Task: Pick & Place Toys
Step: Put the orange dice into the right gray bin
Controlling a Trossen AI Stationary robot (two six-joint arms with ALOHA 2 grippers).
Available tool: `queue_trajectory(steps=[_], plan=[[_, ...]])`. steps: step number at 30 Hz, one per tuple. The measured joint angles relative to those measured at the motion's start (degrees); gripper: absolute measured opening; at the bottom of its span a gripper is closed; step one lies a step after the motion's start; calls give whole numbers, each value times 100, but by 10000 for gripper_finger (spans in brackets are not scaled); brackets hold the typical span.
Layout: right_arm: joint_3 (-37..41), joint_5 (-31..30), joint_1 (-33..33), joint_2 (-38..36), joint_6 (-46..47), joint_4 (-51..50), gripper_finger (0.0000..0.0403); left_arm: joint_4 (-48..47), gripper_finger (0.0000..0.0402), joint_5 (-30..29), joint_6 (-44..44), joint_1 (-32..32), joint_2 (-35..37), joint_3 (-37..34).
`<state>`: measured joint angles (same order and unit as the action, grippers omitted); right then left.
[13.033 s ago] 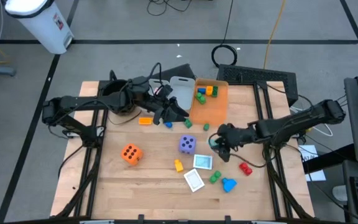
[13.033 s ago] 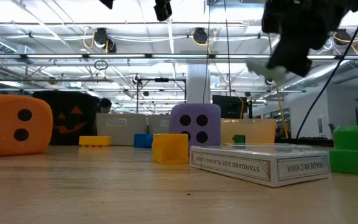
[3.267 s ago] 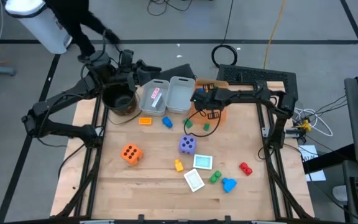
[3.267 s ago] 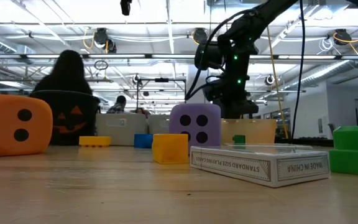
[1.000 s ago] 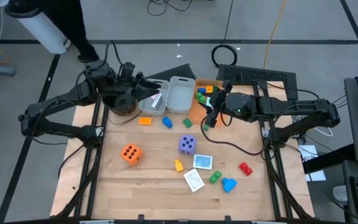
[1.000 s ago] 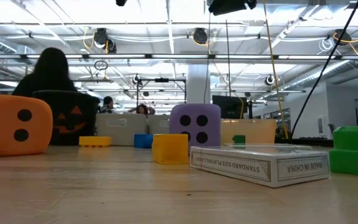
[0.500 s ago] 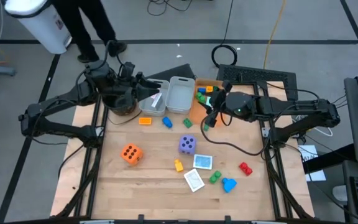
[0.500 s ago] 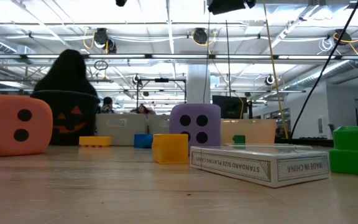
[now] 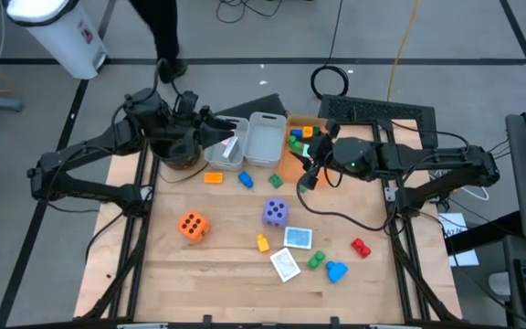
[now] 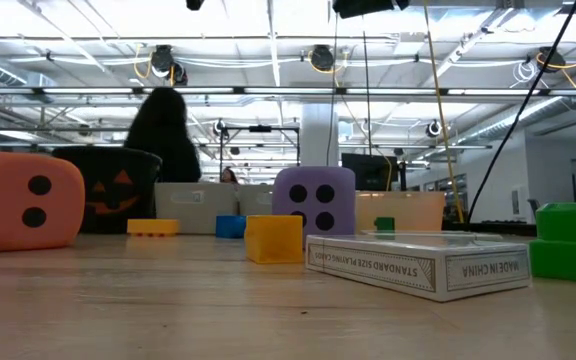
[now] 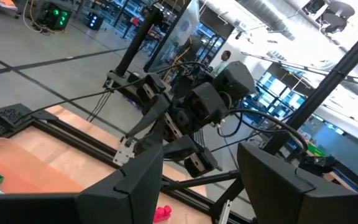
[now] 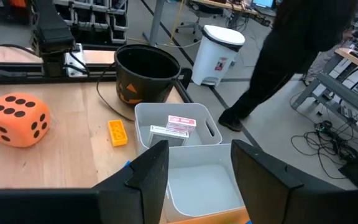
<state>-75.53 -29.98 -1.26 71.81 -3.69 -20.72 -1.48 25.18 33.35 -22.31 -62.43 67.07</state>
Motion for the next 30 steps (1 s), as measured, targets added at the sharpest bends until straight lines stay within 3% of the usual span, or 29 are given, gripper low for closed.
queue_trajectory(steps=[21,27,30], plan=[[0,12,39,0,458,237,160,194,216,-299,150,-2,-22,-2],[0,20,39,0,458,230,160,229,216,424,165,180,116,-12],[0,20,39,-2,494,226,160,176,216,478,143,435,367,-11]])
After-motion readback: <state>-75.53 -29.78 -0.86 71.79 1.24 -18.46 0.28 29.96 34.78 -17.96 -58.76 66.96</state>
